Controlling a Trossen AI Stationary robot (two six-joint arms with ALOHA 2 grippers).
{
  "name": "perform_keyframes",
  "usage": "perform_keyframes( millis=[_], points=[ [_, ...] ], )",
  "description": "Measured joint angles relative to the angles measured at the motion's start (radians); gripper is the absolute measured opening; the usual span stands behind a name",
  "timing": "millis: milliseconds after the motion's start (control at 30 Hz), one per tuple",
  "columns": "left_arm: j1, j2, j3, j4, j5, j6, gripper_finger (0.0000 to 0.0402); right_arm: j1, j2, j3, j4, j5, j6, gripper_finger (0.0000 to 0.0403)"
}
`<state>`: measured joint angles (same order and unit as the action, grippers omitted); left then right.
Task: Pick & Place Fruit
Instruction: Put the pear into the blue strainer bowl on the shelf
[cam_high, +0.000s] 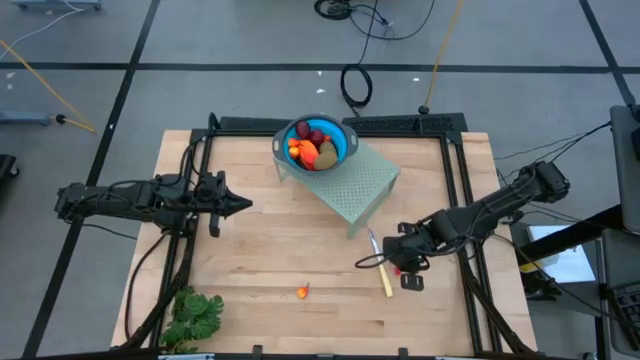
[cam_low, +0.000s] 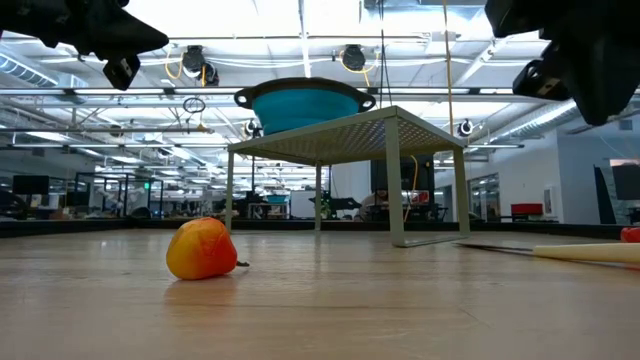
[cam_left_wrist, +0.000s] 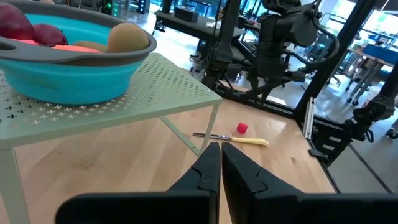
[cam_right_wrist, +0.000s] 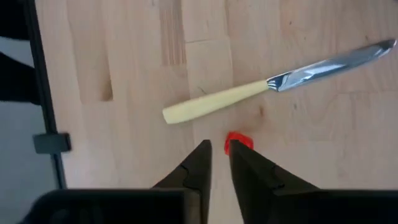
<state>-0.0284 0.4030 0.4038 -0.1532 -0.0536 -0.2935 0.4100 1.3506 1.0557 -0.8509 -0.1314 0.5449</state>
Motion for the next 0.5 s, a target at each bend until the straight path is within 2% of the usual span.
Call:
perform_keyframes(
  millis=[233,500],
  points=[
    [0.000,0.000,0.000,0.000,0.000,-0.001,0.0002,-0.004,0.000,0.000,0.000,-0.003,0.090,0.0124],
    [0.000,0.000,0.000,0.000,0.000,-0.002,0.0013,-0.004,-0.001,-0.026,0.006,-0.005,0.170,0.0214]
  ],
)
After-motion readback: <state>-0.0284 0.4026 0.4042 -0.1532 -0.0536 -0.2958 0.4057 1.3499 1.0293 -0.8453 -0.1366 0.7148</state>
